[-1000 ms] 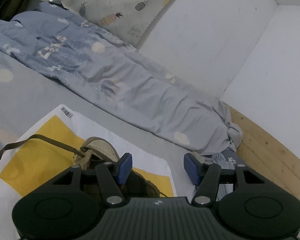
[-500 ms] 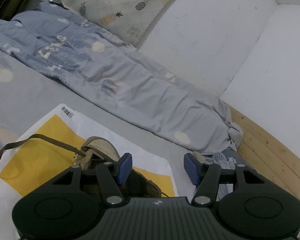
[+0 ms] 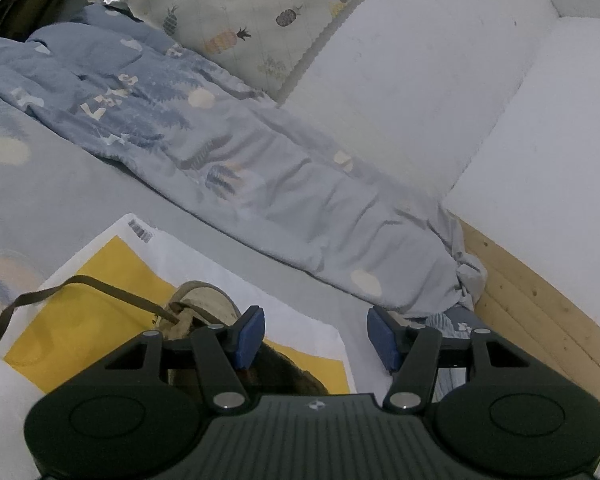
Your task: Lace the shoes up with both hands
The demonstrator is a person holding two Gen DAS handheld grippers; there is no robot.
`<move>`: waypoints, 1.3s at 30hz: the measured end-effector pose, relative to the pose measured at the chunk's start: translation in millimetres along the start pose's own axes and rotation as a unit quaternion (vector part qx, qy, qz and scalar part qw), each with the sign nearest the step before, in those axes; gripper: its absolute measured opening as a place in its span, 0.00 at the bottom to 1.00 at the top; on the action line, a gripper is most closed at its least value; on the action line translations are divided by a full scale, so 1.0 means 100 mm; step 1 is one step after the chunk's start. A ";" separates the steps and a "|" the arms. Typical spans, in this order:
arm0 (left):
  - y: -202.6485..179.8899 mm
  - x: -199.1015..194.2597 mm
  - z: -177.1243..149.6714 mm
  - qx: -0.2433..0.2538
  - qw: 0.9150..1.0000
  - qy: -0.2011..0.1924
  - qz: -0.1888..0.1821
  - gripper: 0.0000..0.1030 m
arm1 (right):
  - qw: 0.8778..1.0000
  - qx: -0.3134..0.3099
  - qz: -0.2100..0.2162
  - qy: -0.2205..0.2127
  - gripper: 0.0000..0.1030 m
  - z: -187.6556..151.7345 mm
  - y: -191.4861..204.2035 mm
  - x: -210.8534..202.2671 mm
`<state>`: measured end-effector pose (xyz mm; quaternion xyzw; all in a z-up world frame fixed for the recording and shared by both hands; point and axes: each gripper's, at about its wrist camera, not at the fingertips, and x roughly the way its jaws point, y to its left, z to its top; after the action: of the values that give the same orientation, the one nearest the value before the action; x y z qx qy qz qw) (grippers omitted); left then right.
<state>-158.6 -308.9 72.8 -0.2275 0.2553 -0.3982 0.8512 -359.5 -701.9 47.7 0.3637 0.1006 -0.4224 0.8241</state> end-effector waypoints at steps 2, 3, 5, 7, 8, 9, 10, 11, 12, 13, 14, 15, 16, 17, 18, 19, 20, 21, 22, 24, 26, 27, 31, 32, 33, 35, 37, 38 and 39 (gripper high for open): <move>0.04 -0.01 0.03 -0.007 1.000 -0.002 -0.004 0.54 | 0.998 -0.062 0.026 -0.010 0.02 -0.08 0.29 -0.08; 0.06 -0.01 0.05 -0.014 1.000 -0.002 -0.006 0.54 | 0.994 -0.101 0.039 -0.020 0.02 -0.15 0.45 -0.14; 0.10 -0.02 0.08 -0.021 1.000 -0.004 -0.011 0.54 | 0.981 -0.175 0.070 -0.040 0.02 -0.30 0.77 -0.28; 0.12 -0.03 0.11 -0.019 1.000 -0.007 -0.022 0.53 | 0.959 -0.253 0.106 -0.062 0.02 -0.51 1.10 -0.45; 0.12 -0.04 0.12 -0.014 0.999 -0.009 -0.031 0.53 | 0.947 -0.288 0.123 -0.072 0.02 -0.62 1.24 -0.53; 0.11 -0.05 0.14 -0.006 0.999 -0.008 -0.043 0.53 | 0.932 -0.324 0.143 -0.079 0.02 -0.74 1.37 -0.61; 0.09 -0.05 0.14 0.001 0.999 -0.007 -0.054 0.53 | 0.914 -0.360 0.164 -0.087 0.02 -0.88 1.50 -0.69; 0.08 -0.05 0.15 0.007 0.998 -0.005 -0.063 0.53 | 0.897 -0.392 0.181 -0.096 0.02 -1.00 1.60 -0.75; 0.07 -0.05 0.14 0.012 0.997 -0.002 -0.074 0.53 | 0.878 -0.424 0.196 -0.105 0.02 -1.13 1.70 -0.80; 0.06 -0.05 0.14 0.017 0.996 0.002 -0.083 0.53 | 0.856 -0.458 0.212 -0.114 0.02 -1.27 1.78 -0.86; 0.06 -0.05 0.14 0.019 0.996 0.005 -0.090 0.53 | 0.835 -0.487 0.225 -0.122 0.02 -1.40 1.85 -0.92; 0.06 -0.05 0.14 0.020 0.995 0.007 -0.096 0.53 | 0.816 -0.511 0.236 -0.131 0.02 -1.50 1.89 -0.97; 0.07 -0.04 0.14 0.021 0.995 0.009 -0.101 0.53 | 0.800 -0.530 0.247 -0.137 0.02 -1.60 1.93 -1.03; 0.08 -0.04 0.14 0.021 0.994 0.010 -0.105 0.53 | 0.788 -0.542 0.257 -0.139 0.02 -1.68 1.95 -1.07; 0.09 -0.04 0.15 0.019 0.994 0.010 -0.106 0.52 | 0.777 -0.553 0.267 -0.141 0.02 -1.75 1.97 -1.11; 0.10 -0.04 0.15 0.017 0.994 0.011 -0.107 0.52 | 0.768 -0.560 0.276 -0.143 0.02 -1.80 1.98 -1.14; 0.12 -0.03 0.16 0.011 0.994 0.013 -0.108 0.52 | 0.761 -0.566 0.282 -0.147 0.02 -1.83 1.99 -1.16; 0.14 -0.02 0.16 0.004 0.994 0.015 -0.109 0.52 | 0.754 -0.571 0.288 -0.150 0.02 -1.87 1.99 -1.18; 0.17 -0.01 0.16 -0.004 0.994 0.018 -0.111 0.52 | 0.748 -0.576 0.293 -0.154 0.02 -1.90 1.99 -1.20; 0.21 0.02 0.17 -0.021 0.992 0.024 -0.119 0.49 | 0.739 -0.581 0.301 -0.162 0.02 -1.94 1.97 -1.22; 0.25 0.04 0.18 -0.036 0.991 0.030 -0.127 0.42 | 0.728 -0.589 0.308 -0.170 0.02 -1.99 1.96 -1.24; 0.27 0.05 0.18 -0.039 0.991 0.033 -0.127 0.34 | 0.723 -0.593 0.310 -0.173 0.02 -2.01 1.96 -1.25; 0.30 0.06 0.17 -0.042 0.990 0.041 -0.127 0.19 | 0.713 -0.601 0.314 -0.178 0.02 -2.09 1.97 -1.26; 0.30 0.06 0.17 -0.042 0.990 0.042 -0.129 0.17 | 0.712 -0.603 0.314 -0.178 0.02 -2.11 1.97 -1.26; 0.30 0.06 0.17 -0.041 0.990 0.041 -0.129 0.16 | 0.710 -0.605 0.314 -0.178 0.02 -2.12 1.98 -1.25; 0.30 0.06 0.16 -0.039 0.990 0.040 -0.128 0.07 | 0.703 -0.612 0.313 -0.180 0.02 -2.13 1.96 -1.24; 0.31 0.05 0.16 -0.040 0.990 0.037 -0.127 0.02 | 0.701 -0.616 0.314 -0.176 0.02 -2.13 1.94 -1.23; 0.31 0.05 0.15 -0.041 0.990 0.037 -0.127 0.02 | 0.701 -0.615 0.313 -0.176 0.02 -2.13 1.94 -1.23; 0.32 0.05 0.15 -0.042 0.990 0.036 -0.126 0.01 | 0.702 -0.616 0.312 -0.176 0.02 -2.14 1.94 -1.23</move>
<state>-128.6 -292.1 64.1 -0.2794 0.2717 -0.4991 0.7740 -256.4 -405.7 52.8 -0.2950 0.0719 -0.0414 0.9519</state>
